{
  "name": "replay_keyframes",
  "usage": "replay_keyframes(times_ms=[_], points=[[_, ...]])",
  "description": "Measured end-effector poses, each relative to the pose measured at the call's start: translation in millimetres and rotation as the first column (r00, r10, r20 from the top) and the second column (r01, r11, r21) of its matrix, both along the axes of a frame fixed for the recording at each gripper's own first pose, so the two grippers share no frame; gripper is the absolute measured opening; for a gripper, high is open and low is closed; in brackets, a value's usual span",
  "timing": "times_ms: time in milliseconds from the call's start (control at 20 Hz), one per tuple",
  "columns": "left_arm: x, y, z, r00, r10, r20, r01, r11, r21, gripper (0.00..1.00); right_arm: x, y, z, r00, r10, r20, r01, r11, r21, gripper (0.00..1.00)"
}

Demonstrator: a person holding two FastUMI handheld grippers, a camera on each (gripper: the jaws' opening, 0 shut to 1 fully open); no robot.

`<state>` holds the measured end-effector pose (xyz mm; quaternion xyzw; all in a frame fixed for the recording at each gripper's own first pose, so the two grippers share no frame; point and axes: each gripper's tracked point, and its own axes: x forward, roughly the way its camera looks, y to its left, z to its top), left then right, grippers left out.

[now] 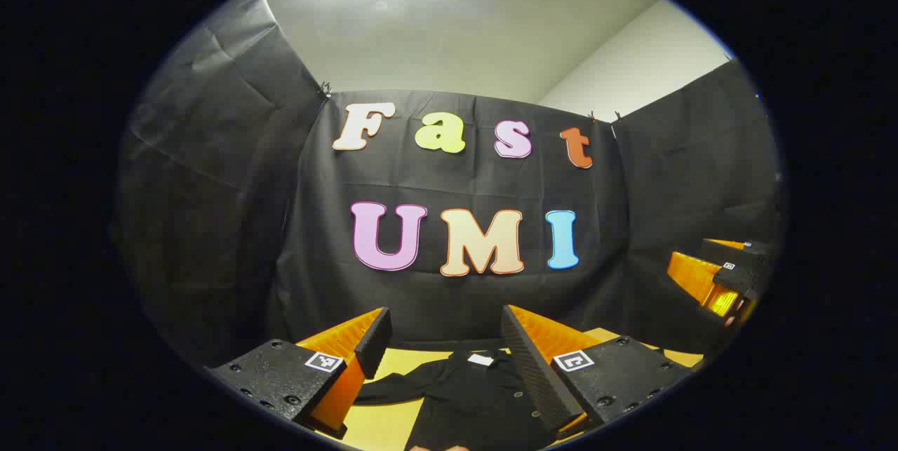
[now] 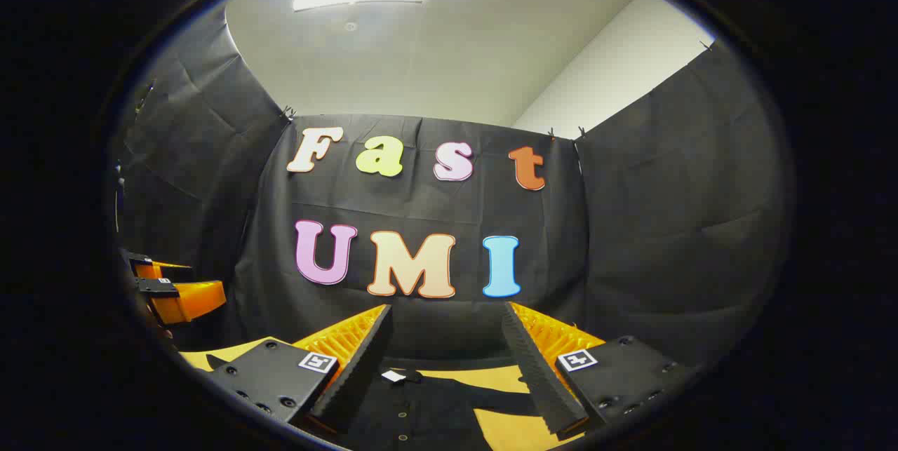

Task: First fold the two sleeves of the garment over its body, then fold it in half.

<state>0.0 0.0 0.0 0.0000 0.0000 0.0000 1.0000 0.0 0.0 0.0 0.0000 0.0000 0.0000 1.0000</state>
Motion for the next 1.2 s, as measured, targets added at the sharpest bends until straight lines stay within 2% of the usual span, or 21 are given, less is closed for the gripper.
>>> replay_keyframes(times_ms=[400, 600, 750, 950, 1200], points=[[34, -18, -23, 0.996, 0.082, -0.034, -0.081, 0.995, 0.052, 0.92, 48, -19, -27, 0.998, 0.062, -0.029, -0.062, 0.998, 0.025, 0.98], [43, -20, -24, 0.989, 0.147, -0.035, -0.144, 0.986, 0.082, 0.94, 64, -23, -48, 0.99, 0.132, -0.052, -0.128, 0.989, 0.071, 0.98], [51, -26, -19, 0.99, 0.142, -0.024, -0.138, 0.984, 0.109, 0.93, 74, -30, -54, 0.987, 0.144, -0.074, -0.139, 0.988, 0.067, 0.98], [57, -24, -27, 0.993, 0.116, -0.037, -0.112, 0.99, 0.09, 0.92, 82, -29, -52, 0.993, 0.09, -0.073, -0.086, 0.995, 0.053, 0.99], [76, -17, -39, 0.995, 0.085, -0.059, -0.081, 0.994, 0.072, 0.92, 90, -18, -63, 0.992, 0.065, -0.113, -0.061, 0.998, 0.033, 0.98]])
